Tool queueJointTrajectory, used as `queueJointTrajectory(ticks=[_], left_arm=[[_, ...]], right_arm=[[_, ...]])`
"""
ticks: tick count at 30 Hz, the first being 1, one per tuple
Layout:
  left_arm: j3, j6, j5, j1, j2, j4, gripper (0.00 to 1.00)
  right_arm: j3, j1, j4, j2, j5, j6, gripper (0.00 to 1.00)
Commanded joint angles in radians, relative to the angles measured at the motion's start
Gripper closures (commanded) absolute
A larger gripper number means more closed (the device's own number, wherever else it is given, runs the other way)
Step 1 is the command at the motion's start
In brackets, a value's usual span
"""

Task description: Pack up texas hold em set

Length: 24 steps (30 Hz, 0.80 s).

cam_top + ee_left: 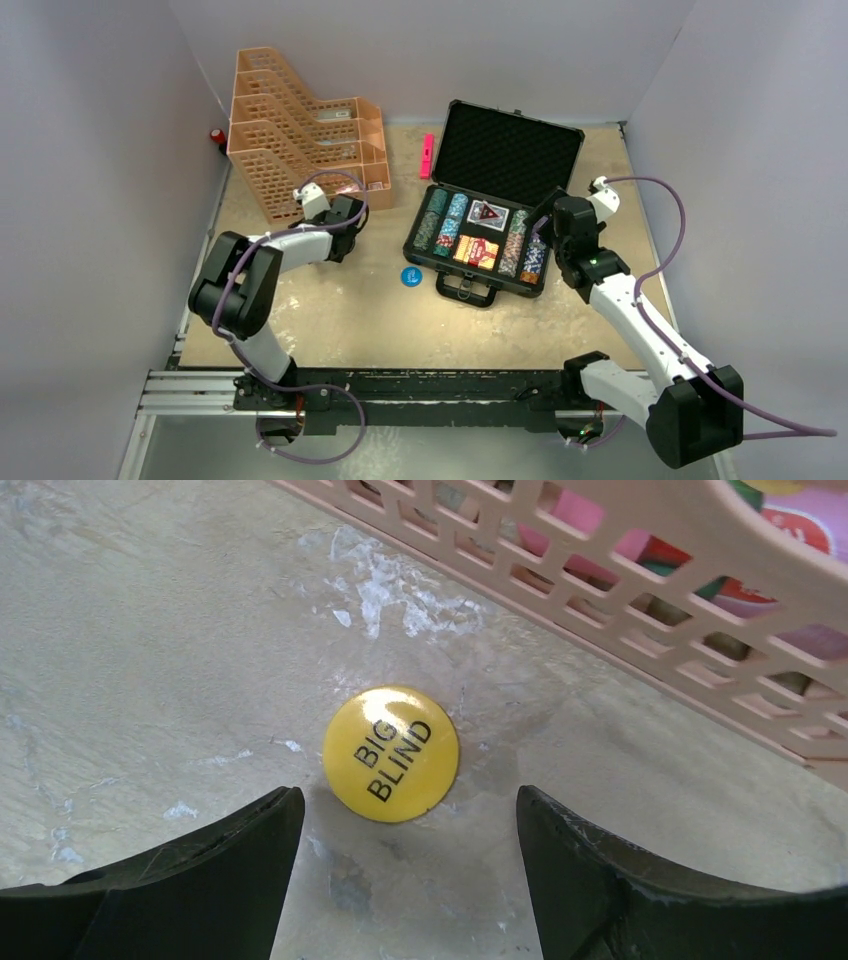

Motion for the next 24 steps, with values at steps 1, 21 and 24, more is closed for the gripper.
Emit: queueJointTrajectory(ticks=[1,21,24], left_arm=[[0.002,-0.041,-0.015,0.031,0.032,0.060,0.24],[0.024,-0.068,0.027,0.051,0.054,-0.003,0.58],[0.051,-0.049,0.019,0.012,0.004,-0.037,0.58]], right_arm=[[0.041,-0.005,0.025,-0.007,0.024,-0.018,0.18],[0.044,-0.004,0.020,-0.012,0.027,0.000,0.18],[0.043,-0.004,0.020,-0.012,0.029,-0.002,0.18]])
